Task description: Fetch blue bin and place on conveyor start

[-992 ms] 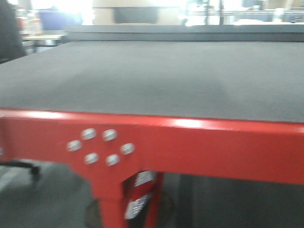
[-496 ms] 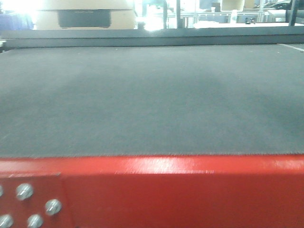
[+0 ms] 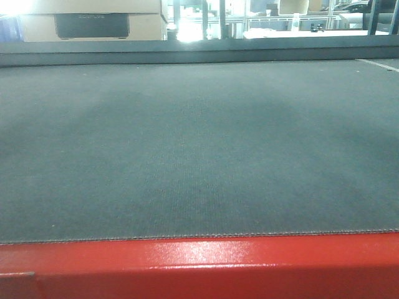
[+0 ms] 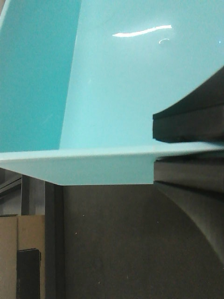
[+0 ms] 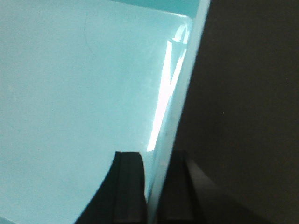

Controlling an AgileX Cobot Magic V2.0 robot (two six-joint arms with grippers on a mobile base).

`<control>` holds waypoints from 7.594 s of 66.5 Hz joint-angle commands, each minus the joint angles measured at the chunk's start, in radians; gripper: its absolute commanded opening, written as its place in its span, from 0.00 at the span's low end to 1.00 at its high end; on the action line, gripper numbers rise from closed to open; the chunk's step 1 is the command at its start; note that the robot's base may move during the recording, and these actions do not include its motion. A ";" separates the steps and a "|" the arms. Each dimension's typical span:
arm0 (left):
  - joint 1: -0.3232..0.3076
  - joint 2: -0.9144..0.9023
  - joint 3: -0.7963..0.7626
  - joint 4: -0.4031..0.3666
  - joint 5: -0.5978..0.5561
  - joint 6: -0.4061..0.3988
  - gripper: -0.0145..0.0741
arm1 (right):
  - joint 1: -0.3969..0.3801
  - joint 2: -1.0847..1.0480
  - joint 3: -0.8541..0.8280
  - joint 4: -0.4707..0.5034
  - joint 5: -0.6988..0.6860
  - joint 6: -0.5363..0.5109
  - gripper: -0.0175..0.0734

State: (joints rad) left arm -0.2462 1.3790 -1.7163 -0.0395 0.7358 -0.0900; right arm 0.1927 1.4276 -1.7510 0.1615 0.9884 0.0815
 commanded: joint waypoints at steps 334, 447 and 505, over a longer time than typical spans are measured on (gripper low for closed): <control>0.194 -1.272 1.412 0.159 -0.598 0.003 0.04 | -0.010 -0.955 1.387 -0.243 -1.067 -0.026 0.02; 0.317 -1.379 1.716 0.051 -0.753 0.065 0.04 | -0.010 -0.955 1.387 -0.243 -1.075 -0.026 0.02; 0.317 -1.379 1.716 0.051 -0.755 0.065 0.04 | -0.325 -1.428 1.751 -0.099 -0.972 -0.125 0.02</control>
State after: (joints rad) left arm 0.0681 0.0055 0.0017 0.0174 0.0000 -0.0264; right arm -0.1256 0.0122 -0.0033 0.0734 -0.0062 -0.0341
